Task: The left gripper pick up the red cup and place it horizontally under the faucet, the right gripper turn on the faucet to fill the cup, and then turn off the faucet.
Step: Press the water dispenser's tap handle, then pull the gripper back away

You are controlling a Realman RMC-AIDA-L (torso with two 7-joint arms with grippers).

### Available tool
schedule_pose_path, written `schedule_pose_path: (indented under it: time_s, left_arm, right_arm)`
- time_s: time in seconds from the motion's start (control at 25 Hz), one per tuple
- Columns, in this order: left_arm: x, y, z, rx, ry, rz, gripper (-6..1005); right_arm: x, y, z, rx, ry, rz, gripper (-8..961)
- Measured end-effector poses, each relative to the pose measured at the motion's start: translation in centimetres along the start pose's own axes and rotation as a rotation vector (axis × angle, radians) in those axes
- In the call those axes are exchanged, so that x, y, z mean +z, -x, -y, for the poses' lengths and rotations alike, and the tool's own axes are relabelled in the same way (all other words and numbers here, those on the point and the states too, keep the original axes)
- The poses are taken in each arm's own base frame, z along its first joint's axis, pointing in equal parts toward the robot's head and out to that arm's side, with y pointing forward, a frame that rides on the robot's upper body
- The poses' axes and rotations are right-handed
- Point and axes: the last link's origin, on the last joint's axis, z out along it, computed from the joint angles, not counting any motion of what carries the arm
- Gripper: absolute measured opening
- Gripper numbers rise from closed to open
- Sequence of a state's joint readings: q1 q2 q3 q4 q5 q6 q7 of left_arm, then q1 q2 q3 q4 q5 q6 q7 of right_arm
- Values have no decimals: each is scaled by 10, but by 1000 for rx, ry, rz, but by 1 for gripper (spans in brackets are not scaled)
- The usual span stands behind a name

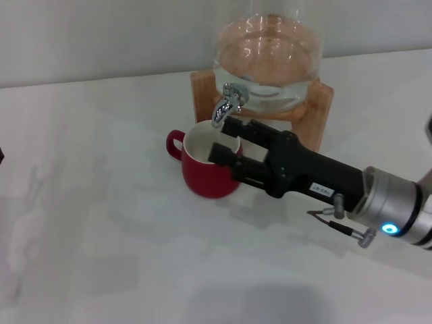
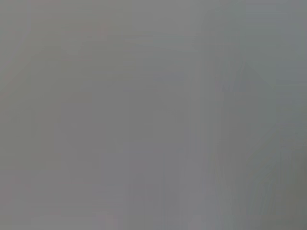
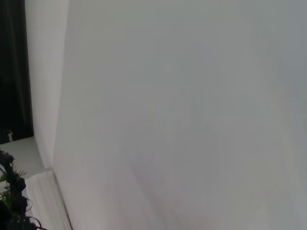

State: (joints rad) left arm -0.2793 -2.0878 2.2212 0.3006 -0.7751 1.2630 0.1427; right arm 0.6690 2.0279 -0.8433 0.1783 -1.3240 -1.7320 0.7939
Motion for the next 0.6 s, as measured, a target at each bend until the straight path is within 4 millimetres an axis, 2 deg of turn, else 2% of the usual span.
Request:
schedule_pose_path:
  time_s: [0.6]
  left_arm:
    - [6, -2, -3, 2, 12, -5, 882]
  right_arm:
    - [21, -7, 8, 15, -32, -63, 723]
